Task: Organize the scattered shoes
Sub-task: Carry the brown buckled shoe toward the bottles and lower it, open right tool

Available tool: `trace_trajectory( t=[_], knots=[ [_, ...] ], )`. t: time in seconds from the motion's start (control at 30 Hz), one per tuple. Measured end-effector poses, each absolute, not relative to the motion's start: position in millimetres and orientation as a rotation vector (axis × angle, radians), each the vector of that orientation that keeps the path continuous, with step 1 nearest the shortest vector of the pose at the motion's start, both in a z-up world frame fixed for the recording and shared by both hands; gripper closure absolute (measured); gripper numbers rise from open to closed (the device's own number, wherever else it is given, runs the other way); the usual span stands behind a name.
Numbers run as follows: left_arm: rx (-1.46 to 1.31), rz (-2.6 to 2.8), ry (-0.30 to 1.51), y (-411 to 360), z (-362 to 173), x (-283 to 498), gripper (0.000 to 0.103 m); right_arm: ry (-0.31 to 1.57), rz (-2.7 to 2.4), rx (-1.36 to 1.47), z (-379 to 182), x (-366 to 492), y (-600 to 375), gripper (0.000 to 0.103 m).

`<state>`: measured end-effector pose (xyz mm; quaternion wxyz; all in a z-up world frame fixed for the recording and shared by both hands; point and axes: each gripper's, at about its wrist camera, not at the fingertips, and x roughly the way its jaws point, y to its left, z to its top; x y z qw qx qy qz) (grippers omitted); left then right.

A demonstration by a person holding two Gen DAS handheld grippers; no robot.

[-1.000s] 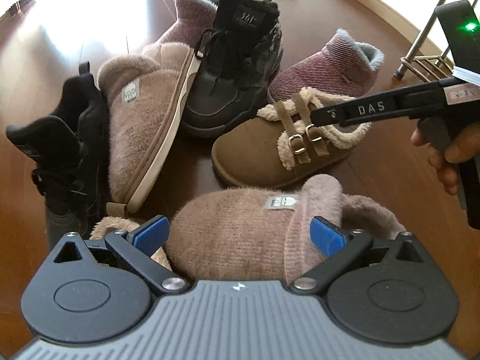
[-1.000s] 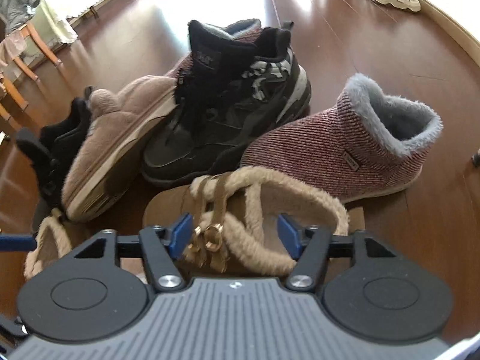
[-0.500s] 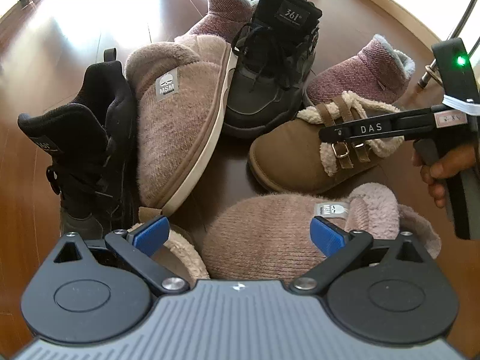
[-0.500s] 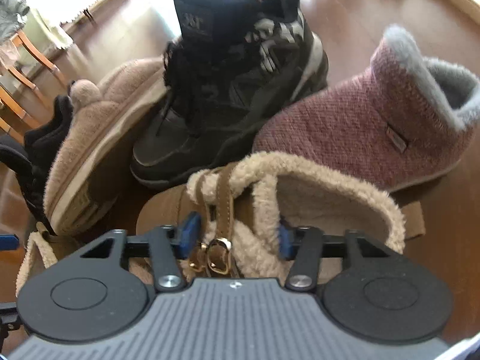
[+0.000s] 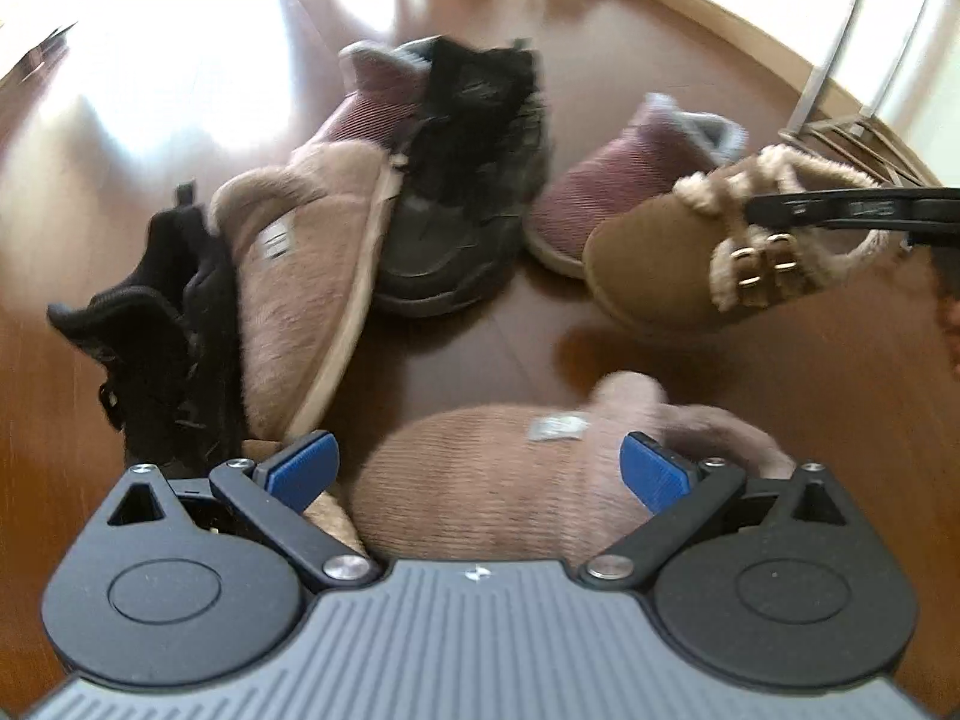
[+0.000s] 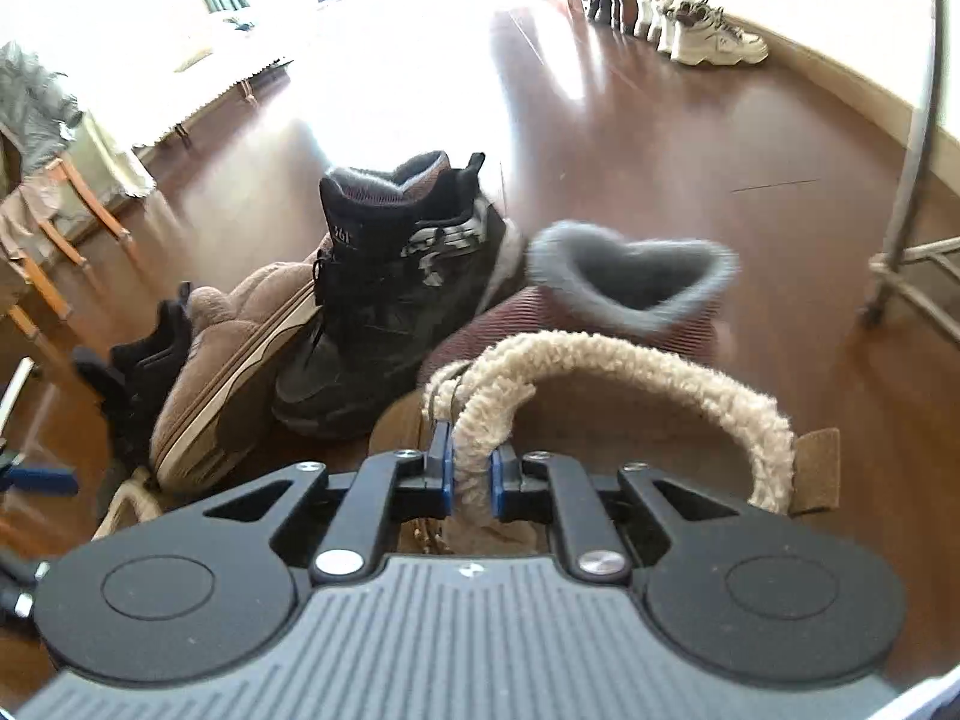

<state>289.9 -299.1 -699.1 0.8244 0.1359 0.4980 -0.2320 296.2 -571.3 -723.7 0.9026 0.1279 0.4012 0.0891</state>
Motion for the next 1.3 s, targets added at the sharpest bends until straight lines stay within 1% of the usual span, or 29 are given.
trace_trajectory(
  t=[0.1,0.17,0.23,0.3,0.37,0.4,0.47,0.57,0.6,0.63,0.67,0.7,0.77,0.8,0.83,0.9,0.97,1.03,1.07,1.13,1.2,1.3],
  knots=[
    [0.356,-0.567,1.044,-318,-691,272,0.002,0.877,0.244,0.258,-714,259,-595,0.093],
    [0.422,-0.638,1.04,-334,-690,258,0.002,0.982,0.322,0.227,-714,214,-614,0.093],
    [0.486,-0.71,1.039,-348,-691,241,0.002,1.071,0.377,0.187,-720,188,-622,0.093],
    [0.549,-0.782,1.036,-362,-692,224,0.002,1.18,0.436,0.155,-732,158,-627,0.093],
    [0.613,-0.854,1.031,-375,-693,207,0.002,1.342,0.53,0.106,-760,112,-632,0.093],
    [0.645,-0.89,1.029,-382,-693,199,0.002,1.379,0.551,0.093,-768,100,-632,0.093],
    [0.721,-0.975,1.031,-396,-696,177,0.002,1.429,0.578,0.077,-780,79,-635,0.092],
    [0.789,-1.052,1.037,-413,-702,147,0.002,1.441,0.576,0.103,-790,51,-646,0.089],
    [0.802,-1.07,1.03,-419,-703,138,0.002,1.425,0.57,0.096,-791,42,-648,0.086],
    [0.807,-1.08,1.026,-422,-703,132,0.002,1.409,0.545,0.114,-789,38,-650,0.081],
    [0.808,-1.098,1.023,-425,-704,126,0.002,1.399,0.498,0.167,-787,33,-653,0.078],
    [0.809,-1.116,1.02,-429,-705,120,0.002,1.39,0.468,0.211,-787,30,-655,0.071],
    [0.809,-1.161,1.01,-433,-708,110,0.002,1.344,0.398,0.303,-785,21,-659,0.064],
    [0.807,-1.188,1.004,-434,-711,107,0.002,1.32,0.366,0.35,-785,16,-661,0.056],
    [0.805,-1.215,0.994,-435,-714,103,0.002,1.306,0.356,0.367,-787,14,-661,0.052],
    [0.8,-1.249,0.962,-434,-727,100,0.002,1.289,0.349,0.376,-795,14,-659,0.051],
    [0.785,-1.267,0.961,-429,-741,97,0.002,1.301,0.38,0.325,-814,19,-651,0.052],
    [0.774,-1.279,0.969,-422,-757,92,0.002,1.308,0.451,0.304,-823,21,-648,0.077],
    [0.77,-1.285,0.971,-419,-764,90,0.002,1.306,0.509,0.302,-823,21,-647,0.081],
    [0.778,-1.3,0.959,-411,-764,80,0.002,1.32,0.577,0.265,-821,22,-643,0.086],
    [0.786,-1.315,0.946,-404,-764,71,0.002,1.385,0.654,0.18,-812,14,-635,0.088],
    [0.801,-1.337,0.93,-403,-765,53,0.002,1.495,0.749,0.073,-804,-4,-626,0.089]
  ],
)
